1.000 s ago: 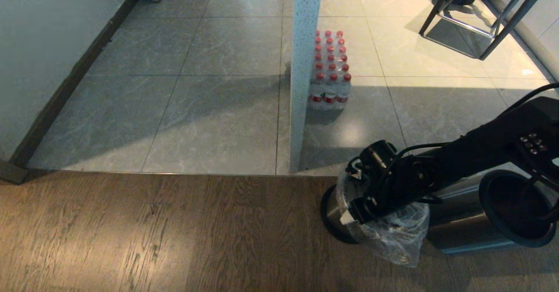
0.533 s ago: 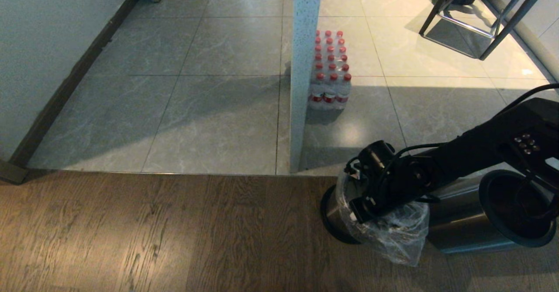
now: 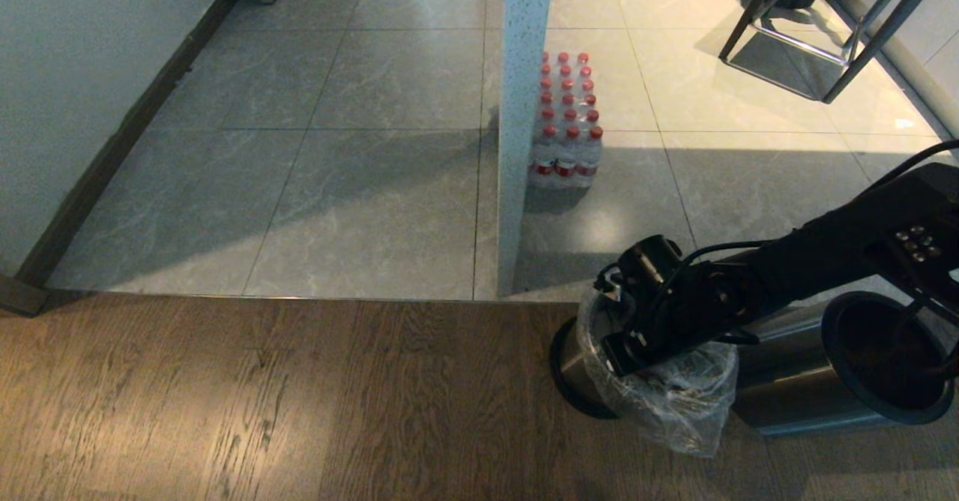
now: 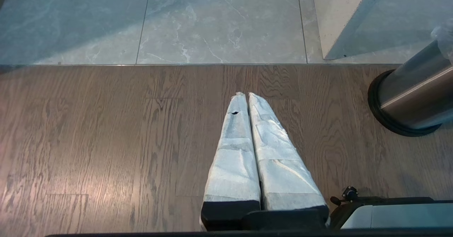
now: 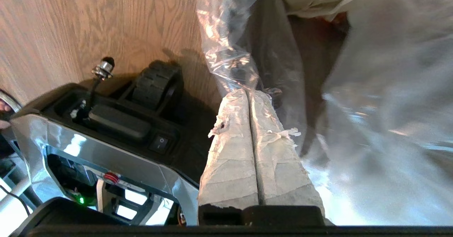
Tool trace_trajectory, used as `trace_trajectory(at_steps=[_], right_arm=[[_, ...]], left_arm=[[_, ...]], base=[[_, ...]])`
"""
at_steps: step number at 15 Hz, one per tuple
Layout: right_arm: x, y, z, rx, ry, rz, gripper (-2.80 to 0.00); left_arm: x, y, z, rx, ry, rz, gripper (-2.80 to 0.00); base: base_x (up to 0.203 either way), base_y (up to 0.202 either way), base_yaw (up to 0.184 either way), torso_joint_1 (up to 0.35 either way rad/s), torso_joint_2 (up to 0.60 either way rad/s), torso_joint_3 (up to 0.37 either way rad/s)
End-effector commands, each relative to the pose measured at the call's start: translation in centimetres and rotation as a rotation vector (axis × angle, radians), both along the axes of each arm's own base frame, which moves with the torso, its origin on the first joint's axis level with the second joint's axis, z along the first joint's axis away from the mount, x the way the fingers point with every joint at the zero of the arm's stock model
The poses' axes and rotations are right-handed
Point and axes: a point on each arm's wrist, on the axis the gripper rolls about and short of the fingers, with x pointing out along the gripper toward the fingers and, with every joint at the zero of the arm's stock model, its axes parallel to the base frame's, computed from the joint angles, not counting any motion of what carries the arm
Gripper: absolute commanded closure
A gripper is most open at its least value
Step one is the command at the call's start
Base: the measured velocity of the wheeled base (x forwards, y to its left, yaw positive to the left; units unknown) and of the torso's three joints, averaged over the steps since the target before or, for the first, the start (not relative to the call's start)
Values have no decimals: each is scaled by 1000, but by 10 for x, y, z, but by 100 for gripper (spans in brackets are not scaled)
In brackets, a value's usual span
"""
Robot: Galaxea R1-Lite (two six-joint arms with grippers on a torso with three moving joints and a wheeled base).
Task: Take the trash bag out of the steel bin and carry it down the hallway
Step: Pick up the trash bag
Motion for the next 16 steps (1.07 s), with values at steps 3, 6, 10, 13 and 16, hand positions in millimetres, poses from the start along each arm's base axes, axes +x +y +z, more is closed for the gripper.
trace_trajectory(at_steps=[3,6,10,13,16], right_arm=[[0,-13,20,18,-46,-31,0],[0,-24,32,28,-82,-58,0],[-11,-28,47,35,-104,-64,0],[-38,-26,37,-43,-35,4,0],[-62,-24,30,-194,-14,43,0]], left_arm=[[0,0,0,0,0,0,0],[0,0,0,0,0,0,0],[0,0,0,0,0,0,0],[0,0,0,0,0,0,0],[0,0,0,0,0,0,0]], base=[[0,0,0,0,0,0],[0,0,0,0,0,0],[0,0,0,0,0,0],[0,0,0,0,0,0],[0,0,0,0,0,0]])
